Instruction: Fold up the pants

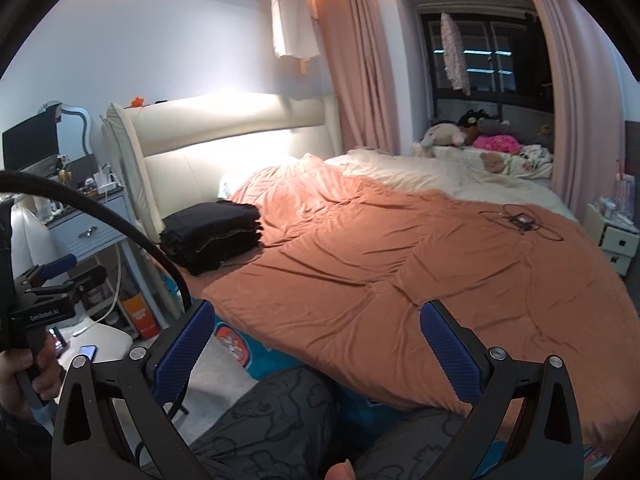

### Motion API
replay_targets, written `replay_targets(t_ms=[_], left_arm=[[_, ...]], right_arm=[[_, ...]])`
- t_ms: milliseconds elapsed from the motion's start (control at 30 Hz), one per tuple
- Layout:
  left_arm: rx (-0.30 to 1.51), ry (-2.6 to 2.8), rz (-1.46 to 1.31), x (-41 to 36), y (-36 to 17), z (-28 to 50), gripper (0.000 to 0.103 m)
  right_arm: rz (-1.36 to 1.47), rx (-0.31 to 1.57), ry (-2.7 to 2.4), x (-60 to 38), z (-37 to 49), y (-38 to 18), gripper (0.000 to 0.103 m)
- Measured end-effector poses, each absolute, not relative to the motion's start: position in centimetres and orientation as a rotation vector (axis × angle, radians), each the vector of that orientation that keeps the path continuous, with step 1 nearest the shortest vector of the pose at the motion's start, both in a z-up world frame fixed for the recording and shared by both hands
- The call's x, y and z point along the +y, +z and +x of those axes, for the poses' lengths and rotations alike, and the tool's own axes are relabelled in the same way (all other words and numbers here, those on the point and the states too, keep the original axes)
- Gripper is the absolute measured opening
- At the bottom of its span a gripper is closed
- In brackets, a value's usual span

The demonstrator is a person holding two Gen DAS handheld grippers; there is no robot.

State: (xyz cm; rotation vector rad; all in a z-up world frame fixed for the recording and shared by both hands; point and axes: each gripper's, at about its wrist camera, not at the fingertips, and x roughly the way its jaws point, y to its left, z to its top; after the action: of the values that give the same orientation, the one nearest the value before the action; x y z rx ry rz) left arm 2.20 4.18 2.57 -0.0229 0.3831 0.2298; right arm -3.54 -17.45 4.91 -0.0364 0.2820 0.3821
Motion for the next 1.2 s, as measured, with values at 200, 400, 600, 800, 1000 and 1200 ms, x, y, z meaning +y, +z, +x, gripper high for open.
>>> replay_targets(t_ms=[200, 400, 600, 800, 1000, 1200], left_arm=[[0.357, 0.233, -0.026, 3.6, 2.2, 1.2, 0.103], [0.359, 0.200, -0.044, 3.1, 1.0, 0.9, 0.102], [0.354, 0.196, -0.033, 2.7, 0.7, 0.8, 0.103], [0.342, 0.195, -0.029, 2.6, 0.7, 0.5, 0.103], [0.335, 0.198, -0.034, 2.8, 0.8, 0.2, 0.103], [0.334, 0.197, -0.032, 2.7, 0.8, 0.1, 0.103]], right_arm=[[-0.012, 0.277, 0.370, -17.7, -4.4, 3.5, 0.103], [-0.012, 0.261, 0.350, -17.2, -5.3, 2.4, 0.103], [-0.007, 0.259, 0.338, -17.0, -5.7, 1.8, 0.103], [-0.005, 0.259, 0.333, -16.4, -6.0, 1.3, 0.103], [-0.001, 0.265, 0.330, -16.4, -6.3, 1.2, 0.103], [0.008, 0.276, 0.336, -16.4, -6.4, 1.4, 0.103]])
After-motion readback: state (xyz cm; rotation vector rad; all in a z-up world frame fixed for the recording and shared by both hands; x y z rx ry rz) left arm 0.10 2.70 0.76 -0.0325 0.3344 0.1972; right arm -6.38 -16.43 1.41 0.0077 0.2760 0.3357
